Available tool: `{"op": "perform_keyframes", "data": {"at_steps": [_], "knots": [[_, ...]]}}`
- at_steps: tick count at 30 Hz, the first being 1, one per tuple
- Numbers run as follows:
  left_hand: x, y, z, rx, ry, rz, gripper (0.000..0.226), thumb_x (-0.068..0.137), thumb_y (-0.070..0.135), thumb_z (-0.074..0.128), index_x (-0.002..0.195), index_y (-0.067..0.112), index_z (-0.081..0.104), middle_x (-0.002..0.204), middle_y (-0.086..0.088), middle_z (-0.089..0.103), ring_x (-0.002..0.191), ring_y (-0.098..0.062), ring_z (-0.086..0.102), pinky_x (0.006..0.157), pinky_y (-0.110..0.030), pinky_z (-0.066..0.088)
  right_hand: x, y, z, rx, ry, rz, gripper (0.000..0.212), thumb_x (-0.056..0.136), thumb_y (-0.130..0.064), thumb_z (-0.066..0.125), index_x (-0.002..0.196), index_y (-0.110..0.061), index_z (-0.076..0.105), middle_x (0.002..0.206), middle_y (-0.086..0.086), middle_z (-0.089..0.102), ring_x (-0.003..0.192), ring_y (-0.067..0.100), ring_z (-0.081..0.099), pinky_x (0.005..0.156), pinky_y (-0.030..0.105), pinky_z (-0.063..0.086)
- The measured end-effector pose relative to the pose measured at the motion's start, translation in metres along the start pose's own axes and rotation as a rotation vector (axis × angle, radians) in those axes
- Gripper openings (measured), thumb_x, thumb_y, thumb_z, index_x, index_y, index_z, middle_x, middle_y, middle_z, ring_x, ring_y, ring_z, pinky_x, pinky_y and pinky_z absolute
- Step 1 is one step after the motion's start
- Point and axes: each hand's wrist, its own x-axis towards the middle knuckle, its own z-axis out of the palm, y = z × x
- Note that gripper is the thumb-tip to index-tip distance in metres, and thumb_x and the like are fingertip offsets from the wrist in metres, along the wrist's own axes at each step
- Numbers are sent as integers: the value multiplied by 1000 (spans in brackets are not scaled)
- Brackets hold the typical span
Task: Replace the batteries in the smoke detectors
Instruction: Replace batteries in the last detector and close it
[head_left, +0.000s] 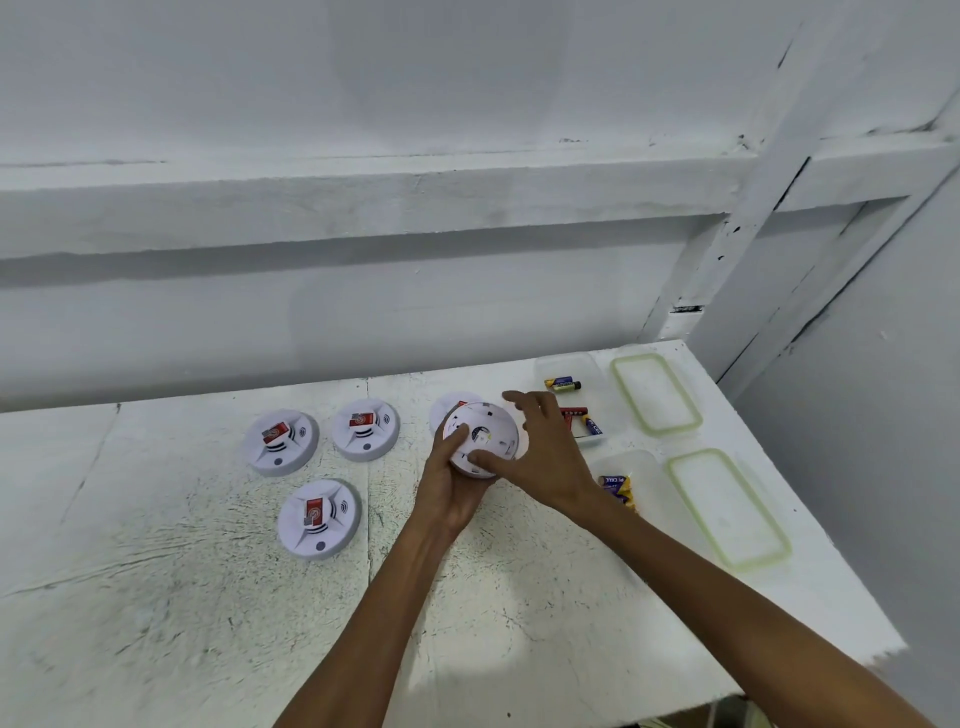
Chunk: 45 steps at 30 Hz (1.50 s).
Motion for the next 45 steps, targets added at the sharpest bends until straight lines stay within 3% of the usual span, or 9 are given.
{"op": "perform_keyframes", "data": {"at_steps": [7,12,17,26,31,35,39,41,45], "knots": [[5,-6,-3,104,-14,112,56,100,25,60,150,4,44,146,-28,52,137,-43,49,110,-54,46,-7,3,3,-71,-50,-88,94,62,-68,77,137,-21,47,131,-4,43,113,11,50,86,28,54],[5,-6,-5,173,-8,156,42,105,14,50,146,2,48,139,-24,59,127,-36,58,95,-44,58,-7,12,5,2,-42,-148,87,64,-47,88,133,-11,48,132,1,50,115,11,53,90,29,53],[2,-2,-7,194,46,130,38,100,10,60,137,4,57,133,-19,66,116,-29,67,83,-42,62,-10,25,5,95,-15,-109,85,59,-46,91,129,-16,53,132,-6,55,114,4,53,89,28,56],[-2,-5,-9,232,87,147,40,99,15,63,137,6,57,130,-17,68,118,-32,67,78,-41,63,-13,29,8,261,6,-74,82,52,-40,97,121,-15,59,128,-10,60,107,1,59,80,25,58],[-5,1,-13,148,-52,115,52,99,27,60,146,7,49,141,-22,59,127,-36,59,95,-49,58,-17,23,10,345,-14,-65,79,58,-38,95,125,-20,56,128,-11,60,115,4,58,85,25,58],[-8,8,-14,108,-64,109,57,94,18,61,149,14,46,143,-19,58,128,-40,58,83,-51,60,-21,17,16,389,-35,-31,75,69,-36,89,132,-23,49,130,-15,56,117,0,56,87,19,55],[-4,20,-27,95,45,142,56,97,17,63,149,10,43,146,-21,55,126,-38,60,81,-54,61,-9,24,4,452,39,173,42,88,-22,71,126,-25,54,123,-12,61,112,6,59,76,10,51],[-4,27,-30,125,59,161,47,99,13,58,145,10,47,144,-20,57,119,-32,65,80,-50,62,-5,25,2,516,19,270,25,91,-25,68,115,-23,62,117,-7,66,103,12,65,75,18,56],[-9,25,-26,164,20,163,39,96,14,57,135,17,56,136,-14,64,115,-29,68,89,-49,59,-6,7,11,615,-187,426,37,93,-43,64,118,-15,63,114,2,68,88,17,72,72,29,61]]}}
